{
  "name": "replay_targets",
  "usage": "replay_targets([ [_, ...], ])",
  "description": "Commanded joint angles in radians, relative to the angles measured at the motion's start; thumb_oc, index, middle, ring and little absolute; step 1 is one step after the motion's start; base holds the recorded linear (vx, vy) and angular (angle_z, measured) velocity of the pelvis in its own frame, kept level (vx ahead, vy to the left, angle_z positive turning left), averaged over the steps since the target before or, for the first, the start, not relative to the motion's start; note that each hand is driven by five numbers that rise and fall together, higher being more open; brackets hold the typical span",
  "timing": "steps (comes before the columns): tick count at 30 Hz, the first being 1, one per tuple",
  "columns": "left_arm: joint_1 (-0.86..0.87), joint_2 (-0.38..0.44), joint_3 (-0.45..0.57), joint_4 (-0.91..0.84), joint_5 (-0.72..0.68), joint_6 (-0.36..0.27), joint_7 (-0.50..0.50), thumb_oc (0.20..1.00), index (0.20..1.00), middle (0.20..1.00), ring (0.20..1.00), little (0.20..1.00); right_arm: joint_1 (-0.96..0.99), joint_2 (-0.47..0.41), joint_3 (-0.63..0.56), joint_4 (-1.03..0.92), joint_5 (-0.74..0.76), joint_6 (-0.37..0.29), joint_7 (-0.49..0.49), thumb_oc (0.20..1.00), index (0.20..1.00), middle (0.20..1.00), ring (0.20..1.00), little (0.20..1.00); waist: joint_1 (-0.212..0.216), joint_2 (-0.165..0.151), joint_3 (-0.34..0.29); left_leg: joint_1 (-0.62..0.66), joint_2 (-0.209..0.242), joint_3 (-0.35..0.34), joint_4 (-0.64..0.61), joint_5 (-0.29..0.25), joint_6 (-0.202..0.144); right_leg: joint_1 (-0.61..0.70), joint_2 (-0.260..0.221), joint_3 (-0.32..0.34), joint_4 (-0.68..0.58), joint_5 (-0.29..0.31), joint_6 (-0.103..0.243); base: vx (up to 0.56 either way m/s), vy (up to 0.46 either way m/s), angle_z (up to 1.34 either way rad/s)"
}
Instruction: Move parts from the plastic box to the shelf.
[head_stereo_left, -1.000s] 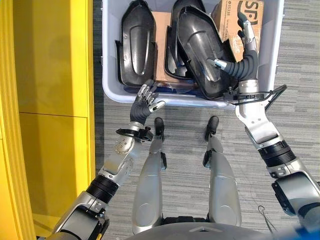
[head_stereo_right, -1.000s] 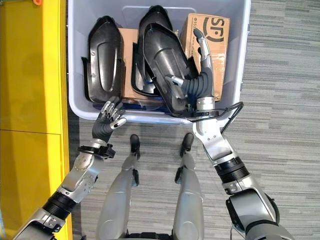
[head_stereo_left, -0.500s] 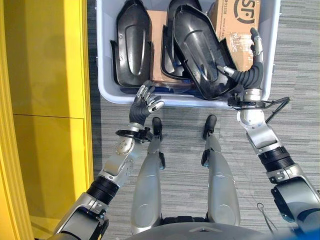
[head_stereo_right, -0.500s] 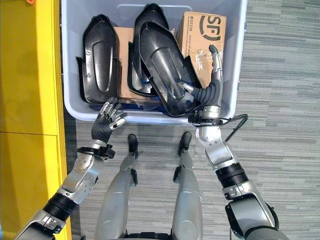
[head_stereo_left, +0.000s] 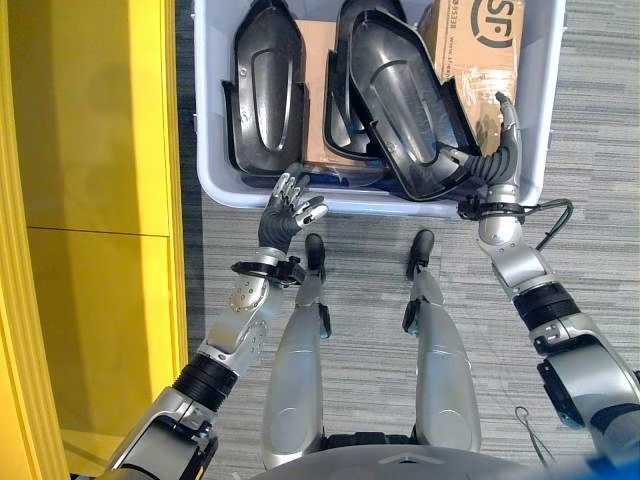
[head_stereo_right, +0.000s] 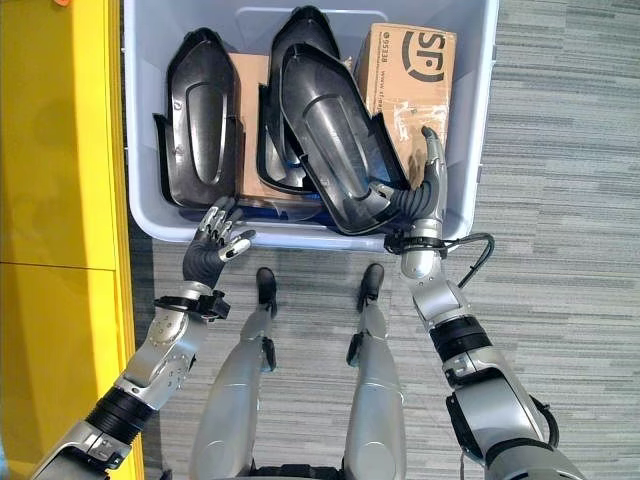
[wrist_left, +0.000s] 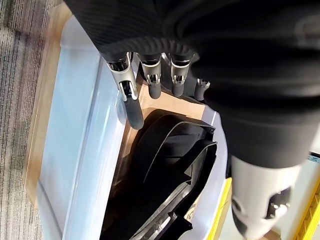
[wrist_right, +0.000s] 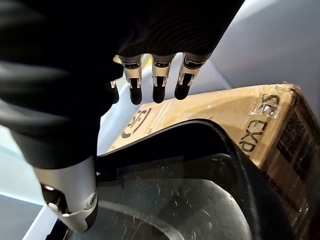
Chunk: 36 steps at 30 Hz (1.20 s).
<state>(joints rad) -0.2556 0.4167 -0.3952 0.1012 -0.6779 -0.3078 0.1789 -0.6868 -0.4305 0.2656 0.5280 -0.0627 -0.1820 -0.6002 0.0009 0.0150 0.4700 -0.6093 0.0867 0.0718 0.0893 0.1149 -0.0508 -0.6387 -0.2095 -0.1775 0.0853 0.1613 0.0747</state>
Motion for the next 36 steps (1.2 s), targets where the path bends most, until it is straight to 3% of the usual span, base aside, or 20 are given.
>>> replay_targets([
  [1,0.047,0.019,-0.012,-0.065,0.011,-0.051,-0.011,1.0,1.0,1.0,1.0,1.0,-0.062,-0.023,0.032,0.019,0.007,-0.015,-0.006,1.0,1.0,1.0,1.0,1.0,0.032,0.009,-0.033,-0.031,0.03,-0.015,0.077,-0.073,-0.018,0.024,-0.057,0.021,0.084,-0.085,0.075,0.0,0.0,0.0],
  [12,0.031,0.028,-0.033,-0.07,-0.004,-0.054,-0.019,1.0,1.0,1.0,1.0,1.0,-0.221,-0.023,0.114,0.313,0.037,0.02,0.017,1.0,1.0,1.0,1.0,1.0,0.061,0.024,-0.024,-0.041,0.025,-0.026,0.078,-0.07,-0.013,0.015,-0.058,0.017,0.096,-0.09,0.072,0.0,0.0,0.0],
  [21,0.014,0.029,-0.065,-0.071,-0.014,-0.049,-0.03,1.0,1.0,1.0,1.0,1.0,-0.312,0.038,0.198,0.637,0.098,0.058,0.105,1.0,1.0,1.0,1.0,1.0,0.09,0.041,-0.015,-0.039,0.021,-0.033,0.072,-0.062,-0.01,0.016,-0.061,0.006,0.106,-0.093,0.069,0.0,0.0,0.0],
  [23,0.009,0.03,-0.072,-0.073,-0.016,-0.045,-0.036,1.0,1.0,1.0,1.0,1.0,-0.315,0.044,0.198,0.716,0.115,0.075,0.133,0.583,0.583,0.583,0.583,0.583,0.099,0.047,-0.014,-0.037,0.019,-0.035,0.072,-0.061,-0.01,0.02,-0.064,0.003,0.107,-0.093,0.07,0.0,0.0,0.0],
  [24,0.009,0.03,-0.074,-0.073,-0.017,-0.042,-0.039,1.0,1.0,1.0,1.0,1.0,-0.316,0.044,0.195,0.735,0.121,0.08,0.141,0.473,0.473,0.473,0.473,0.473,0.102,0.05,-0.013,-0.036,0.019,-0.037,0.073,-0.061,-0.01,0.021,-0.066,0.001,0.109,-0.094,0.071,-0.01,0.001,0.04],
  [25,0.009,0.029,-0.075,-0.073,-0.017,-0.039,-0.045,1.0,1.0,1.0,1.0,1.0,-0.317,0.044,0.193,0.757,0.126,0.085,0.152,0.2,0.2,0.2,0.2,0.2,0.105,0.052,-0.012,-0.034,0.018,-0.037,0.072,-0.061,-0.009,0.023,-0.066,-0.001,0.109,-0.093,0.071,-0.01,0.004,0.05],
  [36,0.001,0.016,-0.071,-0.06,-0.004,-0.032,-0.051,1.0,1.0,1.0,1.0,1.0,-0.264,0.036,0.228,0.726,0.059,0.098,0.152,0.2,0.2,0.2,0.2,0.2,0.099,0.043,-0.016,-0.015,0.017,-0.034,0.067,-0.061,-0.009,0.043,-0.067,0.0,0.101,-0.089,0.072,0.0,0.003,0.02],
])
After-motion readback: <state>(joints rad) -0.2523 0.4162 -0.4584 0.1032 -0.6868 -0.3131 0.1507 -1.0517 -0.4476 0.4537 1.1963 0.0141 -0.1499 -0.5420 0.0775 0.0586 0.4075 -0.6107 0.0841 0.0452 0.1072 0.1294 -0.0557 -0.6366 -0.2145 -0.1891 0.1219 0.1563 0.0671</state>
